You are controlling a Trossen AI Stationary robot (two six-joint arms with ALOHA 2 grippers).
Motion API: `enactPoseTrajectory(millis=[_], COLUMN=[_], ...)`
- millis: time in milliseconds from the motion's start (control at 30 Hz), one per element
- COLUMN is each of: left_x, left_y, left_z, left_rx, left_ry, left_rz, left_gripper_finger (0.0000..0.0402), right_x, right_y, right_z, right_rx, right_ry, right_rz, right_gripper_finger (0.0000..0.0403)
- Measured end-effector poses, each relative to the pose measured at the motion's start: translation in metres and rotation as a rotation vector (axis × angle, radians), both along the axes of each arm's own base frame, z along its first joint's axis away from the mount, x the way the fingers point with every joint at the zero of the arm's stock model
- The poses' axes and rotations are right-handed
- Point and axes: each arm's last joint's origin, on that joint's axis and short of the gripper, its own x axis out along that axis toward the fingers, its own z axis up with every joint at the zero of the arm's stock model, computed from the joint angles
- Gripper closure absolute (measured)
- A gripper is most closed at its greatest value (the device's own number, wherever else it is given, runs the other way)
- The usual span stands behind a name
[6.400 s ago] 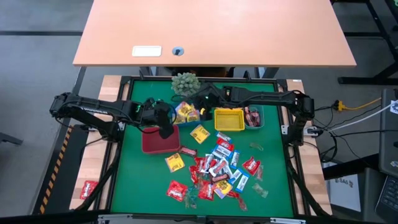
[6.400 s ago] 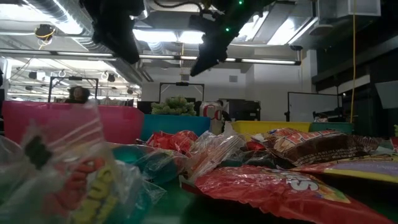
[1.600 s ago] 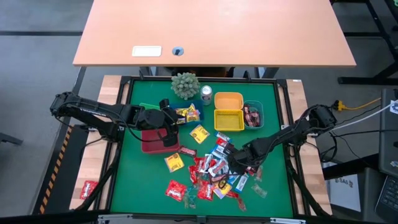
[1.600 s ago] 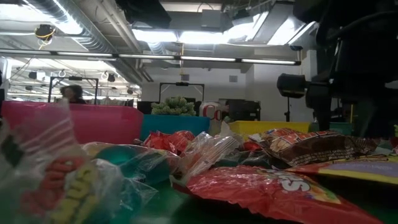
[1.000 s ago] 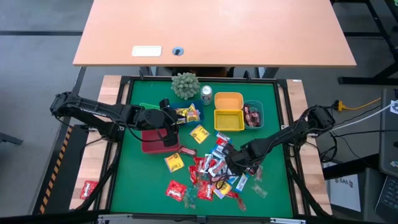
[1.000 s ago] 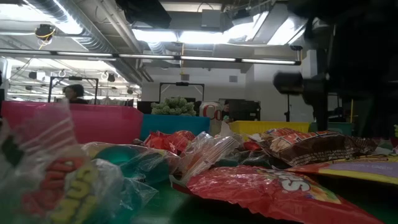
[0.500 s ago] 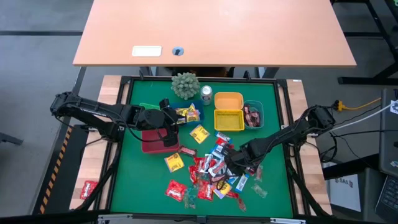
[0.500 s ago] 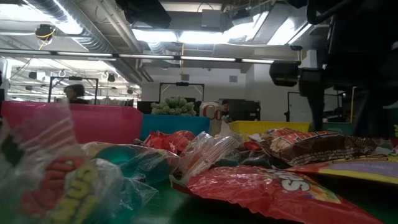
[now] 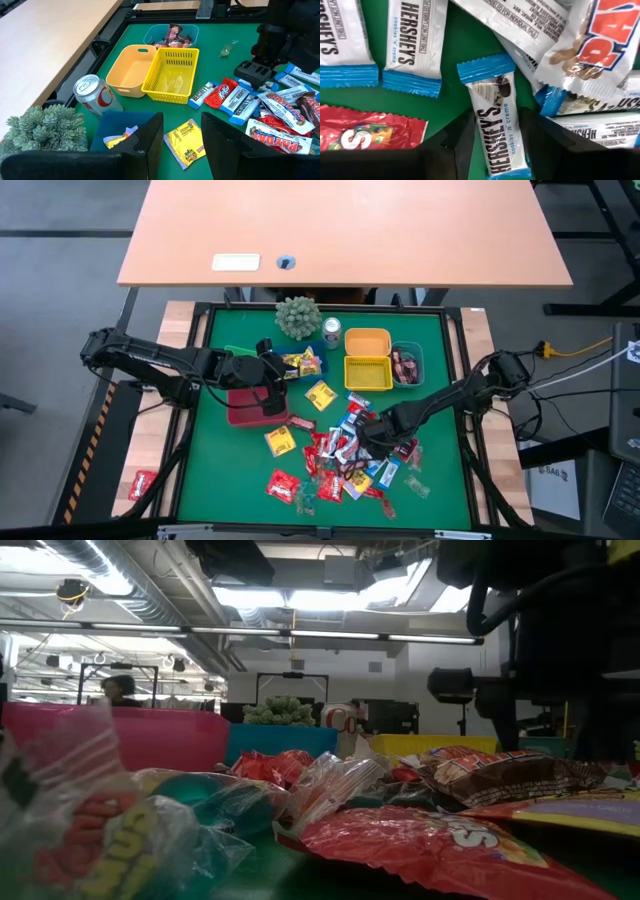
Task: Sort candy
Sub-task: Put the blue chocolate bar into the orange bin
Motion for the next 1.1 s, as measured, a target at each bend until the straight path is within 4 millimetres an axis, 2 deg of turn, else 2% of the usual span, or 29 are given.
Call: enactPoseTrajectory(millis=[133,433,600,833,967,1100], left_x=[0.000,0.000,0.000,0.000,0.000,0.000], left_y=[0.000,0.000,0.000,0.000,0.000,0.000], left_z=[0.000,0.000,0.000,0.000,0.000,0.000], left_rx=[0.000,0.000,0.001,0.003,0.003,0.003], left_ry=[0.000,0.001,0.001,0.002,0.002,0.000], left_rz=[-0.001,-0.001,-0.002,-0.003,-0.003,-0.003], left_gripper_finger=[0.0282,0.0282,0.0282,0.0282,0.0282,0.0282], right_x=[-0.001,-0.001,0.000,0.004,0.010,0.009], right_y=[0.000,0.000,0.001,0.002,0.001,-0.016], right_z=[0.000,0.000,0.008,0.042,0.066,0.092], right_rx=[0.001,0.014,0.009,-0.041,-0.037,-0.020], right_ry=[0.001,0.015,0.061,0.162,0.154,0.083], right_rz=[0.000,-0.059,-0.105,-0.163,-0.186,-0.247], right_gripper_finger=[0.0261,0.0352,0.0360,0.0354,0.0353,0.0352])
